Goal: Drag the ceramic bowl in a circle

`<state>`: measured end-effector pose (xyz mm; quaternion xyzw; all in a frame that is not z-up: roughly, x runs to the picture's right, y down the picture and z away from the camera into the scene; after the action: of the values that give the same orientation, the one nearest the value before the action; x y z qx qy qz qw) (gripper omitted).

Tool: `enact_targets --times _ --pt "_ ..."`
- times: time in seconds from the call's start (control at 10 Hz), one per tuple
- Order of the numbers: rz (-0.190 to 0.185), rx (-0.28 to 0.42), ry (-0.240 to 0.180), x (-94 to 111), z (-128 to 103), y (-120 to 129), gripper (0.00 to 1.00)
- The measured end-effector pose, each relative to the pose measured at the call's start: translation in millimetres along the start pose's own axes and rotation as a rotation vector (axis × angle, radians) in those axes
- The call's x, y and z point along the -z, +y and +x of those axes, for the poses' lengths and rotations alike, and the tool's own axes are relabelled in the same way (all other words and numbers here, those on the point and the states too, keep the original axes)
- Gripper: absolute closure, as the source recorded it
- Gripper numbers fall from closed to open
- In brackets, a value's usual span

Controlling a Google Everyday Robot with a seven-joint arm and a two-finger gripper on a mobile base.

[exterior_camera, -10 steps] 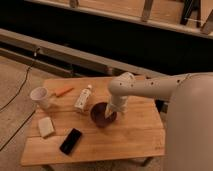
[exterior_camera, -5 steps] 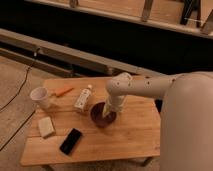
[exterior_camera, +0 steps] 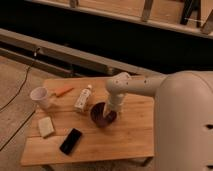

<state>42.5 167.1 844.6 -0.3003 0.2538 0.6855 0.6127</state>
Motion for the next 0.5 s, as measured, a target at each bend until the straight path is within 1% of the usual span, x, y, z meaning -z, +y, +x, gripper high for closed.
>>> enact_targets --times 0.1,0.2,0.4,0.5 --pt "0.001 -0.003 0.004 -0.9 -1.9 -0.5 0.62" --pt "0.000 -0.005 0.005 -1.2 -3.6 -0.9 0.69" --pt "0.002 0.000 0.003 0.9 -9.3 1.2 0.91" --pt "0.006 0.007 0.002 2.3 -10.9 2.1 0.98"
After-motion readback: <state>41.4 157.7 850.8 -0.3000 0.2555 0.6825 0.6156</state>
